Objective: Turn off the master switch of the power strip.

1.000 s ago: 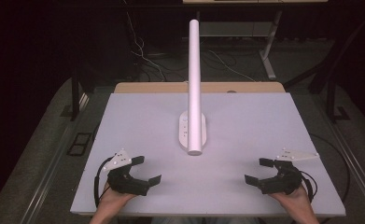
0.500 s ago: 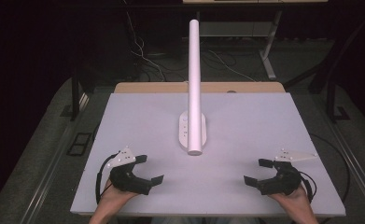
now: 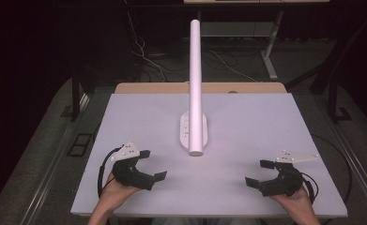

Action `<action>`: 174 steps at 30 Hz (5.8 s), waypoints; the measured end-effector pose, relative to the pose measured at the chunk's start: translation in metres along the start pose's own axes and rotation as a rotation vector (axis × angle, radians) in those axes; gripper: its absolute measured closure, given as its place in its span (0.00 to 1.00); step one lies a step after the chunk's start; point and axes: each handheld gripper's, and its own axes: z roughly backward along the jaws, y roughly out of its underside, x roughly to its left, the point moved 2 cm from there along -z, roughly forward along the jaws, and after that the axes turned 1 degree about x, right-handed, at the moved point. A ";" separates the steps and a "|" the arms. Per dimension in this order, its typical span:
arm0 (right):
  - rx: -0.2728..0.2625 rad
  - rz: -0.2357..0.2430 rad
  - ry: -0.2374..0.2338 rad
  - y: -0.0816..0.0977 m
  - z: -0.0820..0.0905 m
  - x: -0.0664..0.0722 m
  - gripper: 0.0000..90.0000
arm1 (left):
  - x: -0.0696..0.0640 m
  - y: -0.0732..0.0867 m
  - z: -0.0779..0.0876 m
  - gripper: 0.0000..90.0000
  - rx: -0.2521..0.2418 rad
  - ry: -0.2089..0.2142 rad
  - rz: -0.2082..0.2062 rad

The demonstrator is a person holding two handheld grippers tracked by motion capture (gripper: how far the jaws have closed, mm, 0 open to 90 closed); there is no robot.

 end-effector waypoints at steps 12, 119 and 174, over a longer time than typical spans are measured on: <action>-0.002 0.004 0.001 0.000 0.000 0.001 0.00 | 0.008 -0.018 0.003 0.00 -0.017 -0.018 -0.009; 0.023 0.015 -0.010 0.003 -0.001 -0.001 0.00 | 0.092 -0.113 -0.110 0.15 0.180 -0.067 0.057; 0.036 0.029 -0.008 0.004 -0.001 -0.004 0.00 | 0.125 -0.104 -0.161 0.99 0.140 -0.100 0.246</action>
